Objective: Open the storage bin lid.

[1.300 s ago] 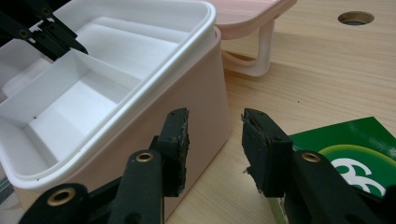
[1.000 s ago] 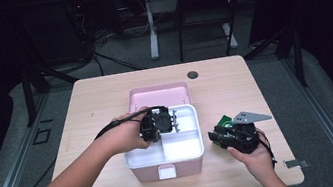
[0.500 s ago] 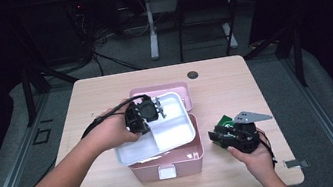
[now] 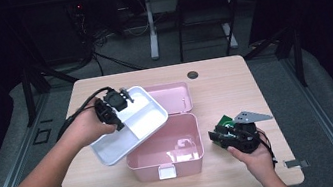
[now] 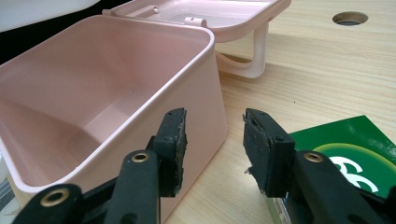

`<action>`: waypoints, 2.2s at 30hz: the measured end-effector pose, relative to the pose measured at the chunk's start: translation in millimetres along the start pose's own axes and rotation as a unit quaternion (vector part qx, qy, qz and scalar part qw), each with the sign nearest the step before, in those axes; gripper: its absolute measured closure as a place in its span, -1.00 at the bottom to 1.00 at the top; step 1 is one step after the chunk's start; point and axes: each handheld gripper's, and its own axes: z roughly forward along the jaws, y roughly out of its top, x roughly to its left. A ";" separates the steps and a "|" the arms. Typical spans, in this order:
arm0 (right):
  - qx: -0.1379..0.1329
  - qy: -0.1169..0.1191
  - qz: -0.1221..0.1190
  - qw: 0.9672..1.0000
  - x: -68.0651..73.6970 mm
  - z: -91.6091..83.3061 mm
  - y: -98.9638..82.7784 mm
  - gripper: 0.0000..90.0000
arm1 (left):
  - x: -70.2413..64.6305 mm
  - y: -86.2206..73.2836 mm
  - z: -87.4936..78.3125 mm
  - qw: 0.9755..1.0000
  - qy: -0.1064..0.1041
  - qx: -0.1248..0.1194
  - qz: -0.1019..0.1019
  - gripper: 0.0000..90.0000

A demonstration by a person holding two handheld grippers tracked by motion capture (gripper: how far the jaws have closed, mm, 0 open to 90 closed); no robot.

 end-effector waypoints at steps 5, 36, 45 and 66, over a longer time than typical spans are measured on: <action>0.000 0.000 0.002 1.000 -0.4 -0.3 0.3 0.29 | 25.4 -26.3 0.0 0.999 0.000 0.004 -0.047 0.98; 0.000 -0.008 0.002 1.000 -0.6 0.4 0.1 0.20 | 73.0 -118.2 114.4 0.982 -0.030 0.051 -0.177 0.98; -0.003 -0.010 0.000 1.000 -0.9 1.0 0.5 0.20 | 74.3 -125.8 141.4 0.979 -0.047 0.036 -0.197 0.98; 0.091 -0.052 -0.049 0.993 -17.3 -4.4 29.1 -0.13 | 61.0 -146.5 106.2 0.974 -0.024 -0.036 -0.224 0.01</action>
